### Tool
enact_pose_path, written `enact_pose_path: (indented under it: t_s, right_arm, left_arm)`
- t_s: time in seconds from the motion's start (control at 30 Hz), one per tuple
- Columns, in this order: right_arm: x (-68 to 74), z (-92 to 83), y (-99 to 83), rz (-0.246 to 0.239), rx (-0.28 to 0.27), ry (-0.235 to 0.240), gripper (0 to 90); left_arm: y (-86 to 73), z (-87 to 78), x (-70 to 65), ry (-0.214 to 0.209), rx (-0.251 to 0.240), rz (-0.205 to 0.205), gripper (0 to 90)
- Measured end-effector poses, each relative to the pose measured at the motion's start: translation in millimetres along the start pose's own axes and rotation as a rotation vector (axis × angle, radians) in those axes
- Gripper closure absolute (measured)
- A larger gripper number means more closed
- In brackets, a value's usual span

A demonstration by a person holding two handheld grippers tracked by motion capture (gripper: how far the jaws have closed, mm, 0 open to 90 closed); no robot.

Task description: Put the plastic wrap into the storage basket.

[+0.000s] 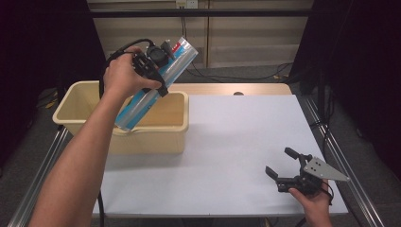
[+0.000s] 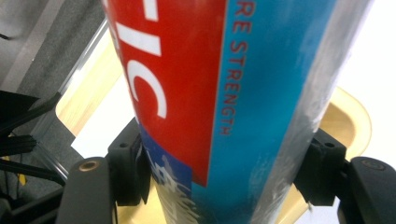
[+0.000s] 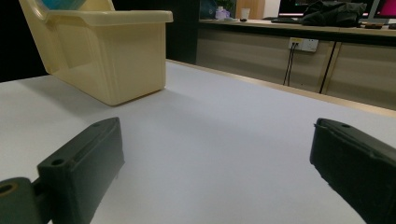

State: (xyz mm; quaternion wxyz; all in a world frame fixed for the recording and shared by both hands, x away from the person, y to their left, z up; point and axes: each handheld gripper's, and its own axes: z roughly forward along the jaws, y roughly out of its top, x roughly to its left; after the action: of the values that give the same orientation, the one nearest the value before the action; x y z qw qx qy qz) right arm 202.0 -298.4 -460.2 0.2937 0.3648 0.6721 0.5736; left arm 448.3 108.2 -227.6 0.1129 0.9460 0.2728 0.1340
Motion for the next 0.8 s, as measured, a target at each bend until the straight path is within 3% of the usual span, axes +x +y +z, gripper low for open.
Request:
enact_pose_path:
  t_s: [0.1,0.47,0.57,0.6,0.7,0.8]
  right_arm:
    - [0.4,0.2,0.0,0.003,-0.001,-0.001,2.4]
    - [-0.1,-0.4,-0.2,0.002,-0.001,0.000,2.4]
    - [-0.3,-0.4,-0.4,0.003,-0.002,0.000,2.4]
    - [-0.3,-0.4,-0.5,0.002,-0.001,0.000,2.4]
    - [-0.3,-0.9,-0.6,0.003,0.001,0.000,2.4]
    - [-0.7,-2.1,-1.0,0.001,0.004,-0.004,2.4]
  left_arm:
    - [2.3,2.9,-2.8,-0.002,0.019,0.030,32.1]
    - [3.6,18.3,-10.4,0.000,0.011,0.105,32.1]
    - [3.4,25.6,-12.3,-0.016,0.023,0.141,32.1]
    - [2.7,28.7,-13.9,-0.012,0.010,0.127,32.1]
    - [1.6,37.9,-14.0,-0.044,0.015,0.132,32.0]
    - [1.0,46.8,-16.9,-0.076,0.035,0.169,32.0]
